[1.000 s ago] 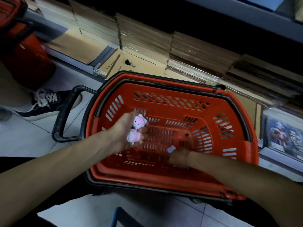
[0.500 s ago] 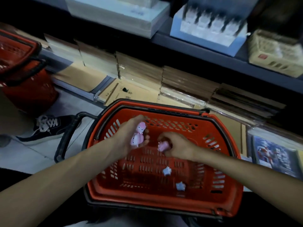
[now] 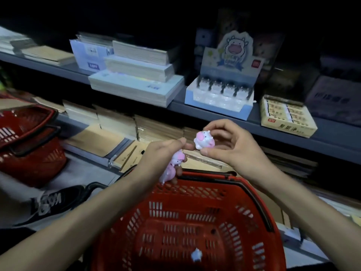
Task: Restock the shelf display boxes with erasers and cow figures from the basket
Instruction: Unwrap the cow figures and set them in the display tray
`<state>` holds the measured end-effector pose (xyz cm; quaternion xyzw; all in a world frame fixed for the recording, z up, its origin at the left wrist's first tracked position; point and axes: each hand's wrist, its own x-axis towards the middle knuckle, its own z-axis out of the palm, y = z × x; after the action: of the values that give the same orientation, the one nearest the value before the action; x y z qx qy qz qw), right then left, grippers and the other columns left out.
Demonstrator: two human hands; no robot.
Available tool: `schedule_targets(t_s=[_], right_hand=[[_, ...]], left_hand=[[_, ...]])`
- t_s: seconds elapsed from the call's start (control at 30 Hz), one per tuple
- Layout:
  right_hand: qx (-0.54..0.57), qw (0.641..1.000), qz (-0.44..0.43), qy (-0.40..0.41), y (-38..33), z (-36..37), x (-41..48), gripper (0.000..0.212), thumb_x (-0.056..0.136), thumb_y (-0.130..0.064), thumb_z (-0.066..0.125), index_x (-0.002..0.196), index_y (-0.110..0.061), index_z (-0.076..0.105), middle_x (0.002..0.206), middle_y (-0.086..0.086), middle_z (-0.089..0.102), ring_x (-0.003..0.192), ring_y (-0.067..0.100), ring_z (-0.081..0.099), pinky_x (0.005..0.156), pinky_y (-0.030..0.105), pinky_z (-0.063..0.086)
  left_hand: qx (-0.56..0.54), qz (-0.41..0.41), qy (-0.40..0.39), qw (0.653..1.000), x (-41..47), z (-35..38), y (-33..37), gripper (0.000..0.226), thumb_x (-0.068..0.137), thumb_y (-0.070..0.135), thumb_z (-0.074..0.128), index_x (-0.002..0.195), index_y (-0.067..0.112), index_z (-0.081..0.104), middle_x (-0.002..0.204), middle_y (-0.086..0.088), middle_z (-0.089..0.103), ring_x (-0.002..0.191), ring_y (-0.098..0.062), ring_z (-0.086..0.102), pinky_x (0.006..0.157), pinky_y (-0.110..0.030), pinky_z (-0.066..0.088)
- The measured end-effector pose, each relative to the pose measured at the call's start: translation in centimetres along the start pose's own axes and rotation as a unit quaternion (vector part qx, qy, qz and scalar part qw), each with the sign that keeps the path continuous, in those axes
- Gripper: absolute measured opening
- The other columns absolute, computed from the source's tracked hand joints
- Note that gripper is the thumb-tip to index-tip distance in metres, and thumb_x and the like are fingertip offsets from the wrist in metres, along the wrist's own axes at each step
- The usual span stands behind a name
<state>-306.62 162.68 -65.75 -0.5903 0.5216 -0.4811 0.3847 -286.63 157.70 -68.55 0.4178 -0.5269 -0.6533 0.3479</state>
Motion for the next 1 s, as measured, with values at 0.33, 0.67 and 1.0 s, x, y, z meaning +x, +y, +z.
schedule_targets(t_s=[0.33,0.67,1.0], right_hand=[[0.038,0.998,-0.022,0.049,-1.4,-1.0,1.4,0.043,0.079,0.005,0.082,0.117,-0.010,0.070,0.116,0.014,0.070,0.106,0.029,0.072,0.094,0.026,0.057],[0.064,0.992,-0.005,0.112,-1.8,-2.0,3.5,0.035,0.083,-0.022,0.084,0.117,-0.023,0.074,0.118,0.008,0.074,0.119,0.021,0.068,0.111,0.049,0.047],[0.074,0.981,0.021,0.176,-3.7,-4.1,6.1,0.028,0.088,-0.007,0.077,0.115,-0.010,0.069,0.104,0.016,0.078,0.102,0.028,0.075,0.098,0.042,0.057]], left_hand=[[-0.049,0.043,-0.078,0.995,2.0,1.7,1.9,0.041,0.093,0.043,0.070,0.103,0.003,0.075,0.079,-0.007,0.054,0.060,-0.020,0.048,0.047,-0.026,0.041],[-0.003,0.135,-0.063,0.989,4.8,1.9,3.1,0.025,0.093,0.036,0.072,0.105,0.016,0.080,0.074,-0.006,0.059,0.058,-0.021,0.049,0.048,-0.029,0.042],[0.119,0.164,-0.014,0.979,7.5,1.8,4.6,0.032,0.101,0.035,0.055,0.132,0.043,0.063,0.072,-0.004,0.061,0.046,-0.018,0.054,0.044,-0.033,0.049]])
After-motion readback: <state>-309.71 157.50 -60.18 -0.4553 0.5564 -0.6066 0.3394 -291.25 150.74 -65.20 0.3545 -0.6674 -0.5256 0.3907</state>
